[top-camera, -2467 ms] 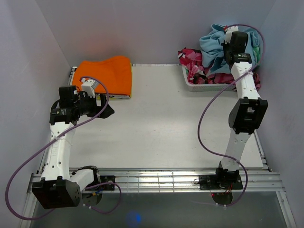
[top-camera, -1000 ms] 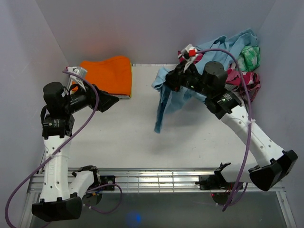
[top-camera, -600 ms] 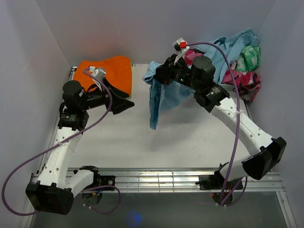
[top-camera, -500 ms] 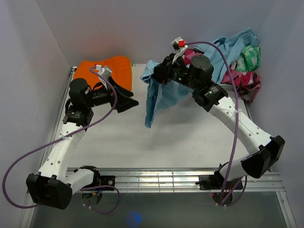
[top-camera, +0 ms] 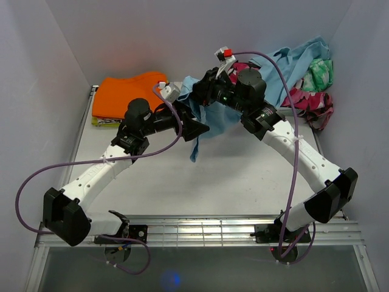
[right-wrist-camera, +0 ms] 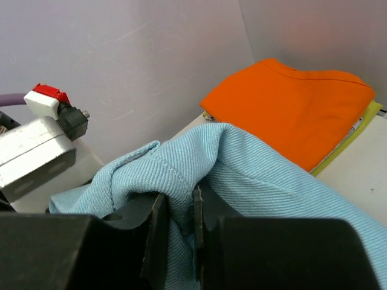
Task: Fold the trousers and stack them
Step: Move the trousers to the center of the board
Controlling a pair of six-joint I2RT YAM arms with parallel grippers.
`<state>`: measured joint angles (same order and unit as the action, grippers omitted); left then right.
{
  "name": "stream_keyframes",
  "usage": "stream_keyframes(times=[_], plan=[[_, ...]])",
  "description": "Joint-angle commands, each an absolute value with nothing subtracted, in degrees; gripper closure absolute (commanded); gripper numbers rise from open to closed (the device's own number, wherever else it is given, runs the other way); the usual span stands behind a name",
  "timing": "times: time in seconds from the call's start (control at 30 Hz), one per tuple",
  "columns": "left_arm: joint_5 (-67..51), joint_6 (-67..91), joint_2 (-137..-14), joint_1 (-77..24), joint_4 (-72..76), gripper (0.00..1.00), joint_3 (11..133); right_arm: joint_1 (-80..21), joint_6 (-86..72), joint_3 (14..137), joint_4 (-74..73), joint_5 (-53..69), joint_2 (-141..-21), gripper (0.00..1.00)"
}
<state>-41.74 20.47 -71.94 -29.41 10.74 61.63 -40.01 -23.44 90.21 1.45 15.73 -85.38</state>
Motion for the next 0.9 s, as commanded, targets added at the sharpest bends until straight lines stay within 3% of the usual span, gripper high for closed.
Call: stream_keyframes(times=[0.0, 0.13, 0.27, 0.33, 0.4, 0.5, 0.7, 0.87], plan=[[-31.5, 16.4, -73.9, -32.5, 14.6, 0.02, 65.4, -41.0, -26.8, 93.2, 8.7, 16.3, -83.4, 0.92], [-23.1, 17.7, -77.9, -33.3, 14.6, 0.02, 68.9, -41.0, -29.3, 92.7, 8.4, 16.5, -82.9, 0.92], [-17.8, 17.2, -80.1, -33.3, 14.3, 0.20, 70.5, -40.9, -31.5, 91.4, 8.0, 16.2, -81.0, 0.92], [-15.8, 17.5, -80.4, -33.3, 14.2, 0.22, 70.7, -40.8, -32.2, 91.0, 7.9, 16.3, -80.2, 0.92], [-12.0, 18.7, -80.5, -33.3, 14.1, 0.18, 70.3, -40.5, -33.5, 90.9, 7.4, 15.9, -79.4, 0.92], [-8.7, 19.5, -80.2, -33.3, 14.1, 0.02, 69.4, -40.4, -34.1, 91.3, 6.6, 14.9, -78.5, 0.92], [-12.4, 20.3, -80.1, -33.3, 16.7, 0.02, 69.0, -40.1, -39.3, 91.2, 6.2, 16.7, -79.1, 0.92], [-16.0, 19.8, -80.0, -33.3, 18.1, 0.36, 68.8, -38.4, -40.1, 91.4, 6.0, 17.3, -79.5, 0.92]])
